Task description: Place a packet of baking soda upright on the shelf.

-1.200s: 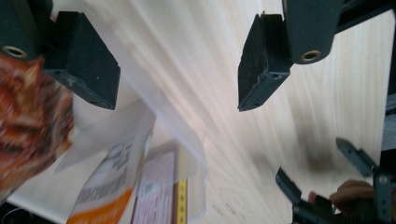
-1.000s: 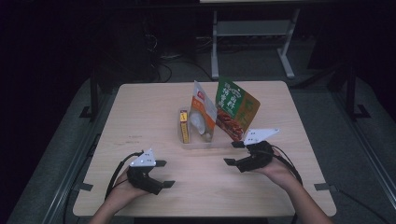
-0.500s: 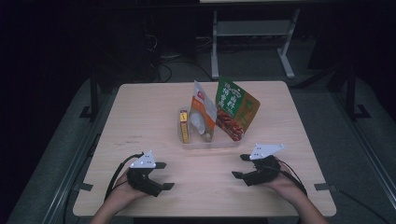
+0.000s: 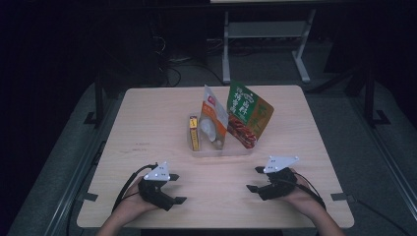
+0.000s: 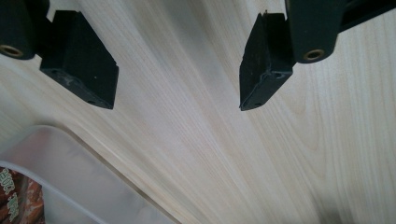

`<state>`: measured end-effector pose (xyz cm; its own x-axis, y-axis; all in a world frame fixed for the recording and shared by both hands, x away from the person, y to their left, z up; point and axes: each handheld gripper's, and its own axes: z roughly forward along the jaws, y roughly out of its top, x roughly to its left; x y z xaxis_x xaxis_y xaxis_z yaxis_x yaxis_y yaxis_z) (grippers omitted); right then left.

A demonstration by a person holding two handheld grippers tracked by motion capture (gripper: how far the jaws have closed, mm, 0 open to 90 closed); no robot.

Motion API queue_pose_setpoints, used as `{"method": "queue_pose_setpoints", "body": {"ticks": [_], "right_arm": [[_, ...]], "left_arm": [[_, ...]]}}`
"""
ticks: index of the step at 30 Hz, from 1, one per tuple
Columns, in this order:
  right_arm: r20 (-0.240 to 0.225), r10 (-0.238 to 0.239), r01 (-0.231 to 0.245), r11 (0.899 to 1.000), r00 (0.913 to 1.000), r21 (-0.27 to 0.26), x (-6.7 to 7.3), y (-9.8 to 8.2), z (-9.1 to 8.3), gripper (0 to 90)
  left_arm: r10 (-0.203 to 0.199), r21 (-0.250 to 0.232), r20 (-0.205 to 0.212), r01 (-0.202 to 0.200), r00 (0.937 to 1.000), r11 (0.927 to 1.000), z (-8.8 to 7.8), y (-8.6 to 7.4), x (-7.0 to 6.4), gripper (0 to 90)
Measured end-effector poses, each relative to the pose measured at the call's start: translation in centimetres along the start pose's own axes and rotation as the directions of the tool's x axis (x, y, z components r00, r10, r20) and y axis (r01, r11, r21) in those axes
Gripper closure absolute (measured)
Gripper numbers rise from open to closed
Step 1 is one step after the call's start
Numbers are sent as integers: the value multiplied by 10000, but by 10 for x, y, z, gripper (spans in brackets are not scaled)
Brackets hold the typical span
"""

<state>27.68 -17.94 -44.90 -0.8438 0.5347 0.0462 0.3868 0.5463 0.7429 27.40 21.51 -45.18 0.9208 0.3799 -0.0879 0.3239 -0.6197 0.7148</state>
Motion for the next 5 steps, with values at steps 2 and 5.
{"method": "queue_pose_setpoints", "body": {"ticks": [2, 5], "right_arm": [[17, -52, 52, 10000, 10000, 24, 0, -1, 0, 279], [28, -57, 57, 10000, 10000, -9, 0, -1, -1, 279]], "left_arm": [[23, 31, 4, -23, 10000, 10000, 0, 0, 0, 164], [24, 47, -2, -24, 10000, 10000, 1, 0, 0, 164]]}}
